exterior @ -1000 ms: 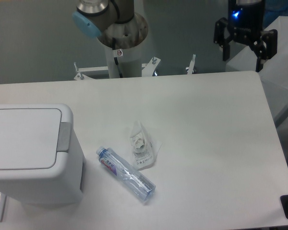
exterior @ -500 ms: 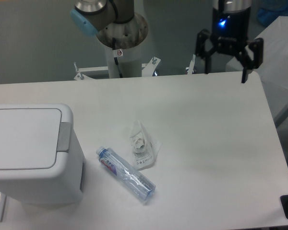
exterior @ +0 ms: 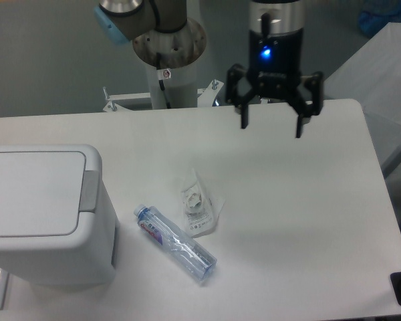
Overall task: Open the trash can
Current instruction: 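Move the open gripper across the table toward the white trash can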
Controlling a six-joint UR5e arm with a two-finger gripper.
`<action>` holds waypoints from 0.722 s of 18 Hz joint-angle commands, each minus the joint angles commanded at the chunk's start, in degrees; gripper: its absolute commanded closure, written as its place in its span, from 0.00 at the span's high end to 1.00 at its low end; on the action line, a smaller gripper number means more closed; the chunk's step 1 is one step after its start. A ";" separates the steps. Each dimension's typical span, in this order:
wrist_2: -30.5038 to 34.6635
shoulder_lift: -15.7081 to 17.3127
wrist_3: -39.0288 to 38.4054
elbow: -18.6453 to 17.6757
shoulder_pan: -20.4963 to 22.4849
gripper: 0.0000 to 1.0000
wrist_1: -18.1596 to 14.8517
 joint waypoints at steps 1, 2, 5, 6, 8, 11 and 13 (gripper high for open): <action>0.26 -0.26 -2.99 -0.09 -1.49 1.00 0.00; 0.44 -0.35 -5.19 -0.17 -2.81 1.00 -0.09; 0.62 -0.88 -10.65 -0.09 -5.54 1.00 0.00; 0.62 -1.05 -12.84 0.00 -6.51 1.00 0.00; 0.35 -1.67 -17.76 0.00 -8.09 1.00 1.05; 0.09 -3.25 -26.89 -0.09 -11.60 1.00 4.65; -0.70 -4.22 -32.17 0.00 -12.40 1.00 6.32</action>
